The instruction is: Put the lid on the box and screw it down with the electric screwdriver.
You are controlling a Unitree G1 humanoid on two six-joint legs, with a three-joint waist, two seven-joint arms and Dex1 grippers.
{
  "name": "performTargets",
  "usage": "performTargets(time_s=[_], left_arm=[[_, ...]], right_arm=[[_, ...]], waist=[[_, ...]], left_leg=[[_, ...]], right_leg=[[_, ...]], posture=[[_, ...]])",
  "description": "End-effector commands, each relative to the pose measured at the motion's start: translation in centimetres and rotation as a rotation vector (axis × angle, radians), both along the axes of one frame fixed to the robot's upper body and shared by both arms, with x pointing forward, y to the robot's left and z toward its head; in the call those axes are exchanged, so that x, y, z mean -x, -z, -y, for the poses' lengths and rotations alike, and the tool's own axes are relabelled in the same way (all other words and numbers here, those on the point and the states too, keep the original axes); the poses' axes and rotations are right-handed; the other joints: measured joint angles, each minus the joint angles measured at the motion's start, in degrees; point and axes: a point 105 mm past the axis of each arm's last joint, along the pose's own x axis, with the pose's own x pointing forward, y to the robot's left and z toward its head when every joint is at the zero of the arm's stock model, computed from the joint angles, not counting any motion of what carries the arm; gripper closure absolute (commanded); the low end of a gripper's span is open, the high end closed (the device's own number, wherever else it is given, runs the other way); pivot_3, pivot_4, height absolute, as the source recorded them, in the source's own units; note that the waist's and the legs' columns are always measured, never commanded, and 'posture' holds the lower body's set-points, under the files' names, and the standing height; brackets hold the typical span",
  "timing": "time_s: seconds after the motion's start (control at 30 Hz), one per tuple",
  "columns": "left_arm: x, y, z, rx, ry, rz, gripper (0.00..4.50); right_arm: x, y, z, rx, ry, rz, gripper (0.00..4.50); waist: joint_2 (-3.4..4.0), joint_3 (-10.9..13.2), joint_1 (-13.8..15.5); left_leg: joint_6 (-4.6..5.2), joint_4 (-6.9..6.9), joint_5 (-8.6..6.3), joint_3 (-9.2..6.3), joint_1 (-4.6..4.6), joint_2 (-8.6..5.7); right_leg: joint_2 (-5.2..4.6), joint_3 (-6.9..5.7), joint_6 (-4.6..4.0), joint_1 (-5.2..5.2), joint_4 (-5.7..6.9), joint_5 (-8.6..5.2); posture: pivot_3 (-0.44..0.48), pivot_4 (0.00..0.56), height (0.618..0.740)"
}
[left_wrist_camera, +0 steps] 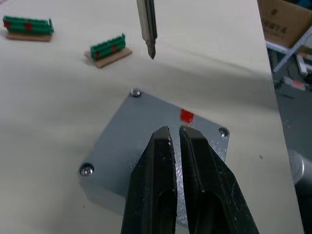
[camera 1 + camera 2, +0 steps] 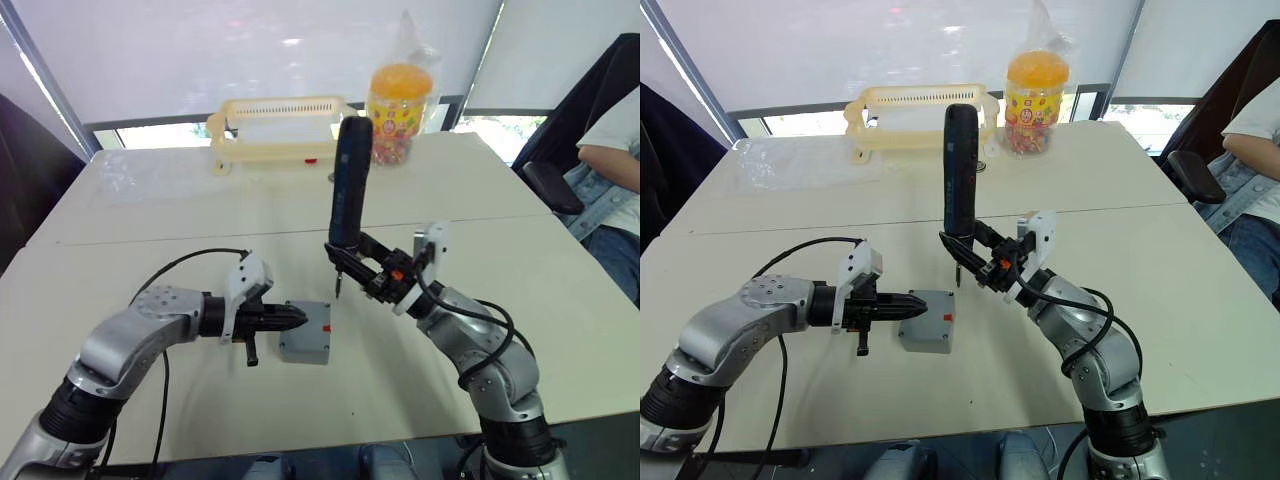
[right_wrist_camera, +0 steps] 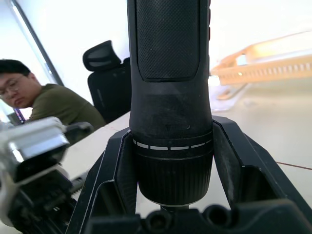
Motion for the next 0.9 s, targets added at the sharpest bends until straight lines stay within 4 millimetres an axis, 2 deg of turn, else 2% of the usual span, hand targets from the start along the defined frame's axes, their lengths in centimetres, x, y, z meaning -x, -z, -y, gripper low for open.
performTargets(time_s=[0.03, 0.3, 0.9], left_arm=[[0.0, 0.4, 0.0, -0.048, 0.025, 0.034, 4.24], [0.3, 0.9, 0.4, -0.036, 0.039, 0.004, 4.24], [-0.2, 0.9, 0.3, -0.029, 0.018, 0.015, 4.24]], right_arm=[[1.3, -2.6, -0.5, -0.046, -0.009, 0.128, 2.72], [1.6, -1.5, -1.1, -0.052, -0.011, 0.110, 2.72], [0.5, -0.1, -1.6, -0.041, 0.013, 0.113, 2.72]], waist=[[0.00, 0.0, 0.1], [0.00, 0.0, 0.1], [-0.01, 0.0, 0.1]], left_leg=[[0.00, 0.00, 0.00, 0.00, 0.00, 0.00], [0.00, 0.00, 0.00, -0.01, 0.00, 0.00], [0.00, 0.00, 0.00, -0.01, 0.03, 0.00]], right_leg=[[-0.01, 0.01, 0.00, 0.00, 0.00, 0.00], [-0.02, 0.00, 0.00, 0.02, -0.01, 0.00], [-0.02, 0.00, 0.00, 0.04, -0.01, 0.00]], posture=[[0.000, 0.150, 0.740], [0.000, 0.150, 0.740], [0.000, 0.150, 0.740]])
